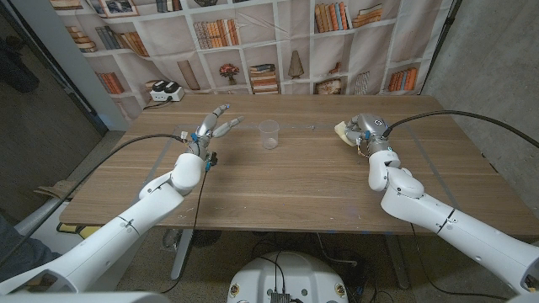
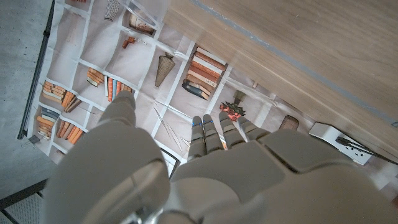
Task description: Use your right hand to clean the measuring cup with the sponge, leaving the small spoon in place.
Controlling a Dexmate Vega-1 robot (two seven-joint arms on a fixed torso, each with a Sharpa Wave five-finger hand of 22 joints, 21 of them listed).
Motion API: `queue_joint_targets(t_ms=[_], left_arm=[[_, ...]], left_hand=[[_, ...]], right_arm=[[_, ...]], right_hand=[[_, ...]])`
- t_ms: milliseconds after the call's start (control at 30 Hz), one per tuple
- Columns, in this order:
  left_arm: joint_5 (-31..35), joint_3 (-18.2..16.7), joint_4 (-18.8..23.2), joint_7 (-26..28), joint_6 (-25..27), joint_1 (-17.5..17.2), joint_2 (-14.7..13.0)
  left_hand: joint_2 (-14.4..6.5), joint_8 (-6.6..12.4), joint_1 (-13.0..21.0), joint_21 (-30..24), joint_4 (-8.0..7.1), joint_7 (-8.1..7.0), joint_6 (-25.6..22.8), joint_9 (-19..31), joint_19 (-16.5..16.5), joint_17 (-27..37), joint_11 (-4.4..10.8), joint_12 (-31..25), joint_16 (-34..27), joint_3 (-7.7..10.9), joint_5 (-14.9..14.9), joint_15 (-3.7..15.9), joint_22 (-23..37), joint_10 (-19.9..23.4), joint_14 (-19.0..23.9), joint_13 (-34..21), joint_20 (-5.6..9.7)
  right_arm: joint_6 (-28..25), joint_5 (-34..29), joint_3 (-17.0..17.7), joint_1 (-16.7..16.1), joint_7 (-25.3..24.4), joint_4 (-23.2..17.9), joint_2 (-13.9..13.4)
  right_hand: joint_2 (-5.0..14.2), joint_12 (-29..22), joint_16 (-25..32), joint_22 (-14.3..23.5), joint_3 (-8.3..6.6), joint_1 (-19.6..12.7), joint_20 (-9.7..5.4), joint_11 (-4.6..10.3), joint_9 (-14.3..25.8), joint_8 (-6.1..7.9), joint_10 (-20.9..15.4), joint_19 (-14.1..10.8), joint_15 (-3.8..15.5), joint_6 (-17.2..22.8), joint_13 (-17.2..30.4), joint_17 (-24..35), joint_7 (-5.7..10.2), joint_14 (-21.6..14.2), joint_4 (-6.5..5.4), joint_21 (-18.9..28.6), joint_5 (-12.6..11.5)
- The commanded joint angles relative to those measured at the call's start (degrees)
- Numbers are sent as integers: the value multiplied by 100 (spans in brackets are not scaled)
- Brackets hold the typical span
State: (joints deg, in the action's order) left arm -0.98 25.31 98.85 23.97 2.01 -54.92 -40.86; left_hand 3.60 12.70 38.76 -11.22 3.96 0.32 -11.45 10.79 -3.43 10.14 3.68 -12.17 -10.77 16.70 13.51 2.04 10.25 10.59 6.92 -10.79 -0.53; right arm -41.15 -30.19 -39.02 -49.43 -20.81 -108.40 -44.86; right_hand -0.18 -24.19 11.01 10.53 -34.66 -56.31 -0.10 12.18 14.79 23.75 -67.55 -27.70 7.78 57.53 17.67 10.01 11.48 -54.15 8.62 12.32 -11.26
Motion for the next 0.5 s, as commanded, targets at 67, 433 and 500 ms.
queue_joint_targets(t_ms=[67,433,500], left_arm=[[514,340,-47,-276,204,193,-113],[698,668,-741,-637,-113,599,-13],[717,694,-812,-652,-157,637,5]], left_hand=[[55,-14,2,10,31,-13,3,26,-50,9,15,10,34,-17,36,28,17,-38,-50,-34,-9],[117,8,26,5,55,-57,-96,29,-71,11,83,-6,12,-61,63,95,16,31,-28,-37,24],[121,10,28,4,57,-69,-105,29,-69,11,90,-10,11,-65,65,101,16,43,-28,-37,26]], right_arm=[[45,-96,-53,61,47,-40,28],[37,-160,-106,131,153,-23,70],[18,-159,-100,130,160,-24,81]], right_hand=[[43,-23,-6,19,-37,-25,68,10,23,36,-5,-18,392,161,24,9,111,-73,-5,8,-23],[43,-28,-5,20,-40,-22,79,9,16,44,-3,-19,393,169,57,15,114,-81,-7,5,-17],[42,-30,-8,20,-42,-23,80,9,14,45,-4,-19,395,169,64,14,114,-77,-6,4,-16]])
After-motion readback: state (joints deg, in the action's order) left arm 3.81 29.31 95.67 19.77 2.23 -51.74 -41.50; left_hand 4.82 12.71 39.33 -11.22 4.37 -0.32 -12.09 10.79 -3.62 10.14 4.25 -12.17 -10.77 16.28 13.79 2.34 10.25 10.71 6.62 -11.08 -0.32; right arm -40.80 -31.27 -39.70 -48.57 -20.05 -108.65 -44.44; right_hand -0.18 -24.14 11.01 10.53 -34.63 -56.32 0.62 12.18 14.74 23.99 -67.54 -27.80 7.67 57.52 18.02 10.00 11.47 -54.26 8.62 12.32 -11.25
